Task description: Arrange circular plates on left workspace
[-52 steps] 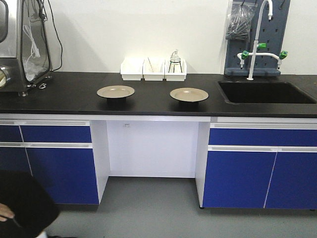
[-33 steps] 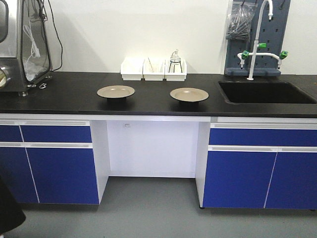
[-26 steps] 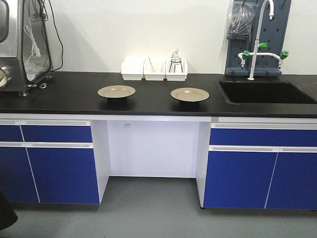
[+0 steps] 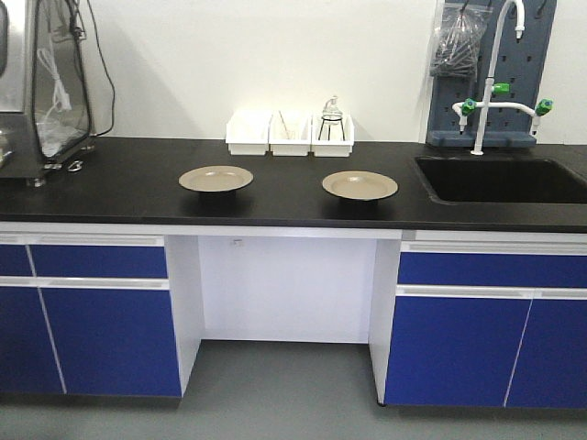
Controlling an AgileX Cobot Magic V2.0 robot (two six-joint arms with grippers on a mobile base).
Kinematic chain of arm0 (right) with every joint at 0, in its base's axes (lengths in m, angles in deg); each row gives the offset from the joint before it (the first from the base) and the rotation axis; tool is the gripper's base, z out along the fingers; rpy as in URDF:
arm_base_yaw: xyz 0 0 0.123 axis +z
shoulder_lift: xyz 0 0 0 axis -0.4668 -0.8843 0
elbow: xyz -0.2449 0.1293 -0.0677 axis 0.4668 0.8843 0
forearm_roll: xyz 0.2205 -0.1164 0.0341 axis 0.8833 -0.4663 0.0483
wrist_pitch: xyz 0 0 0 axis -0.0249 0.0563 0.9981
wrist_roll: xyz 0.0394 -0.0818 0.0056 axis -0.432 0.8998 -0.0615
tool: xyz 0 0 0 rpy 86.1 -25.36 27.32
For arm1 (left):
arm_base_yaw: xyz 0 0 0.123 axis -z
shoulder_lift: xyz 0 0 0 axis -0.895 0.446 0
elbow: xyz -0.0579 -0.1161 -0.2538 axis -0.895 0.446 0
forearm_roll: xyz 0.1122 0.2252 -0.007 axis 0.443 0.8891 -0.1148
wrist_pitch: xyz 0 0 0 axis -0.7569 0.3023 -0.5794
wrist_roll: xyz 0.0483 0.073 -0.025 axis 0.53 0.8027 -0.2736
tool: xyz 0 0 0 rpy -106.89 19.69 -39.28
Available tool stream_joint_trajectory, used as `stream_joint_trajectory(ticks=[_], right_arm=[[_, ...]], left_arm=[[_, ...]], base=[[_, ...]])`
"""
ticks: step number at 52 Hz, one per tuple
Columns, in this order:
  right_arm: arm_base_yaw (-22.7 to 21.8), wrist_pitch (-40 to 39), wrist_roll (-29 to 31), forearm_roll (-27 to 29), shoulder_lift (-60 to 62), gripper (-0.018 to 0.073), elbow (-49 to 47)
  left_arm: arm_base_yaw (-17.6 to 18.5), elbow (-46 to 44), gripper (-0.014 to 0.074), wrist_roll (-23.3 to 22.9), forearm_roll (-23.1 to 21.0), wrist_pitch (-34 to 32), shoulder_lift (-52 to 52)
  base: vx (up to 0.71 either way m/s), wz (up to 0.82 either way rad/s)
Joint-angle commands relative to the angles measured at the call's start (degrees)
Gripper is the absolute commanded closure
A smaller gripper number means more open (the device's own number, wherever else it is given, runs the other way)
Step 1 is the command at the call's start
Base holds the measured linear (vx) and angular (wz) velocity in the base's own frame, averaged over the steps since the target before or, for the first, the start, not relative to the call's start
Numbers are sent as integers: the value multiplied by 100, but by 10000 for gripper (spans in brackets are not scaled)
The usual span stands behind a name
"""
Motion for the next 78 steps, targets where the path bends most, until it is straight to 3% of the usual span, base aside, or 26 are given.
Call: stream_joint_trajectory(ticks=[1, 78], right_arm=[[-21, -452, 13, -71, 81, 563, 111], [-21, -452, 13, -71, 81, 564, 111]], left_arm=[[38, 113, 594, -60, 1, -453, -80], [38, 113, 594, -60, 1, -453, -80]], base=[[34, -12], [50, -2]])
